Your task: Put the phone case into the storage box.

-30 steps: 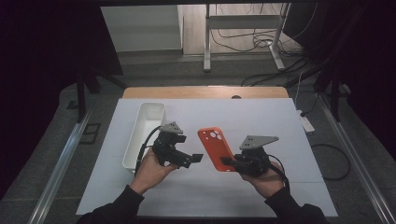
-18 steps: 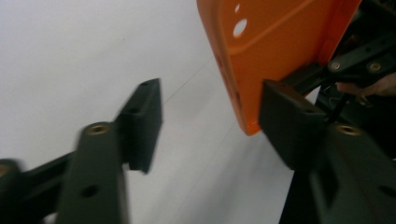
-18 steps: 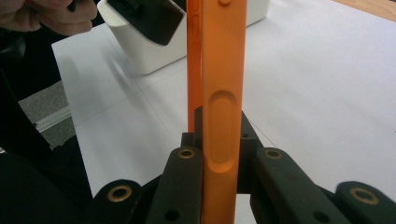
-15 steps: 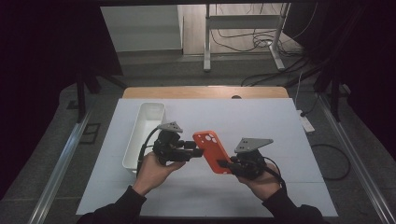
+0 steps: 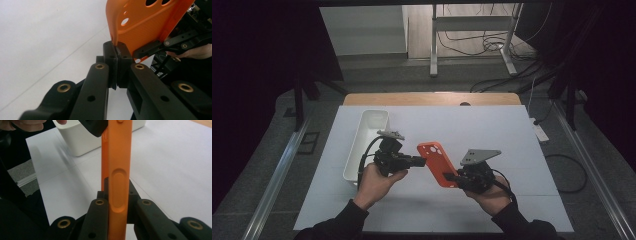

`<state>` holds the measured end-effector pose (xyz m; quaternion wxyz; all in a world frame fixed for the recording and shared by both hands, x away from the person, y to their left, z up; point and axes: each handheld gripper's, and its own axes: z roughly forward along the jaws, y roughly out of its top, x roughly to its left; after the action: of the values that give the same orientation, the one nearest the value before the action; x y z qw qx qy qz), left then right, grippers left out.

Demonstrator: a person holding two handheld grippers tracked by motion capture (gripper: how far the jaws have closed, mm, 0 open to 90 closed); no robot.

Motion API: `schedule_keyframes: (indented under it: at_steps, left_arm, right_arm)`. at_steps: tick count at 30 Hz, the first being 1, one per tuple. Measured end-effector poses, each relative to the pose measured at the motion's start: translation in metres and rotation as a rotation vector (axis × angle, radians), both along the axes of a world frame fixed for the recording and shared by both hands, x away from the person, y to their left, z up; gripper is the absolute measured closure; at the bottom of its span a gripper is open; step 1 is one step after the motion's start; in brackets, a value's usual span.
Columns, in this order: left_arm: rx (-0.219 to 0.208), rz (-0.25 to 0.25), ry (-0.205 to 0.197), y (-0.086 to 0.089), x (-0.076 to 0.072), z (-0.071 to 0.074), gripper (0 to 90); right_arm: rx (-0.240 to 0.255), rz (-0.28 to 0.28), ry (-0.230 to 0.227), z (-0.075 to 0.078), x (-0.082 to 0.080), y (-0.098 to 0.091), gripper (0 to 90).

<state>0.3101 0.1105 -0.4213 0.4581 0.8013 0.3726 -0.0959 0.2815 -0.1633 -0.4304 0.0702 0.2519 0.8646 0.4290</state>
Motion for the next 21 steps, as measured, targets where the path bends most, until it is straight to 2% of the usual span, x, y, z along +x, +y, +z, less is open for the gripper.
schedule_keyframes:
  at_steps: [12,18,21]
  left_arm:
    - [-0.074,0.027,0.057,0.0006,0.0008,-0.0038,89.1]
    - [-0.077,0.037,0.065,-0.0043,-0.0012,-0.0037,89.1]
    - [-0.069,0.048,0.063,-0.0064,-0.0023,-0.0032,89.1]
  right_arm:
    - [0.001,-0.003,0.014,-0.0074,0.004,0.0013,81.8]
    - [-0.006,-0.009,-0.004,-0.0083,0.0035,0.0039,74.1]
    - [-0.011,-0.013,-0.026,-0.0088,0.003,0.0054,66.6]
